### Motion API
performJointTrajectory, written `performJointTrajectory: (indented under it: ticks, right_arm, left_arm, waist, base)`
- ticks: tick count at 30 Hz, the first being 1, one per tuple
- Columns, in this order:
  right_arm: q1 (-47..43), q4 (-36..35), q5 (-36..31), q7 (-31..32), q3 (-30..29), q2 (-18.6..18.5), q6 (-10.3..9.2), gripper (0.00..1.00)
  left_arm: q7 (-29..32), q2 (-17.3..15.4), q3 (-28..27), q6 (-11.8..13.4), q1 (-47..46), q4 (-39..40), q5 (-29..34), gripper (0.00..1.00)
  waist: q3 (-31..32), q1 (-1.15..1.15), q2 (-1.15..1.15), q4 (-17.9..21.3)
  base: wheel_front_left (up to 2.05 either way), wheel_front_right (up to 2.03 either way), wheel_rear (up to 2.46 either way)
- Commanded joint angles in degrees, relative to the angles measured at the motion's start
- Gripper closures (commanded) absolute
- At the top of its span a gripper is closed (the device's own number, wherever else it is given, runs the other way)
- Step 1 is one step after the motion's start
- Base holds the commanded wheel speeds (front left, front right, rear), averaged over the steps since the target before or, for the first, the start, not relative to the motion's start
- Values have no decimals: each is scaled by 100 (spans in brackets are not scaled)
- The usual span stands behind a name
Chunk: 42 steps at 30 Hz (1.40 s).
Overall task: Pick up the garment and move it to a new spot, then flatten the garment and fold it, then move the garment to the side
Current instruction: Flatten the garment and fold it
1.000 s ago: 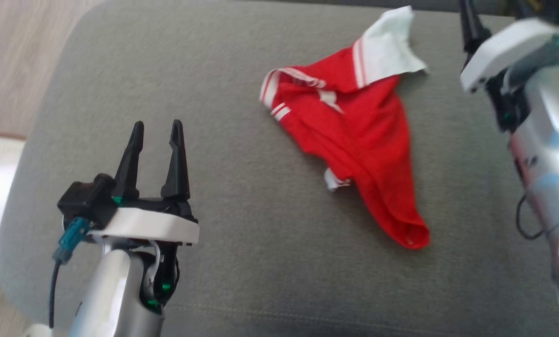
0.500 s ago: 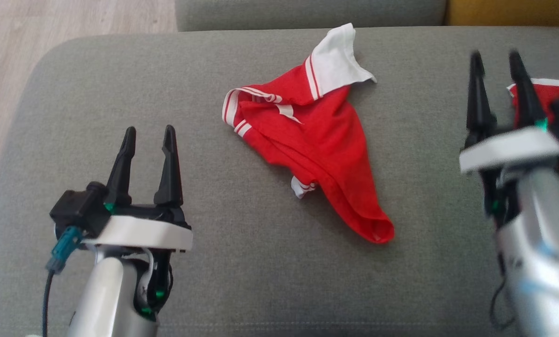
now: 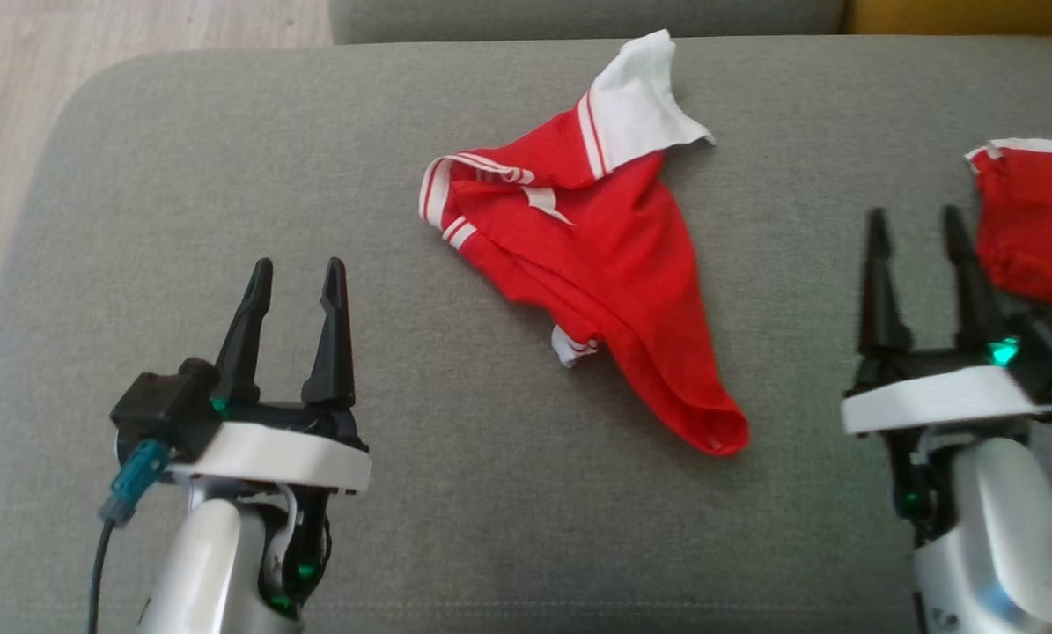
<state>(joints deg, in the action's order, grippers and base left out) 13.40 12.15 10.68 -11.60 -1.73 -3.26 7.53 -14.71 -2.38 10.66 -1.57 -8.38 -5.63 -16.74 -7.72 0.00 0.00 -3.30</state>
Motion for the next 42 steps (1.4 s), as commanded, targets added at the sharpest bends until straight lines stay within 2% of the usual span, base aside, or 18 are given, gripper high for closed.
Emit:
performJointTrajectory:
  ticks: [1,7,11,15,20,32,42]
  right_arm:
    - [164,-275,-59,56,271,36,-4,0]
    - [477,-223,-110,503,1085,37,-4,0]
    - [868,208,-390,830,1585,37,-4,0]
    - [1248,878,-614,1133,1807,27,-4,0]
    - [1647,1554,-857,1174,1865,-141,-4,0]
    - [2221,2491,-1187,982,1783,-328,-4,0]
    - [2570,3038,-1274,787,1629,-272,-4,1]
  left_arm:
    - [-29,-50,-121,-8,-246,205,-2,0]
    - [-29,-50,37,22,-319,207,-86,0]
    - [-29,-50,191,42,-381,160,-167,0]
    - [-29,-50,325,91,-435,138,-245,0]
    - [-29,-50,381,148,-448,176,-328,0]
    - [-29,-50,501,182,-432,176,-434,0]
    - [-29,-50,582,236,-463,294,-490,0]
  waist:
    - [-50,0,0,-77]
    - [-239,0,0,-368]
    - [-408,0,0,-636]
    - [-523,0,0,-905]
    - [-621,0,0,-1181]
    - [-781,0,0,-1512]
    - [-915,0,0,-1636]
  base:
    - [0,0,0]
    - [0,0,0]
    - [0,0,0]
    - [0,0,0]
    - [0,0,0]
    - [0,0,0]
    - [0,0,0]
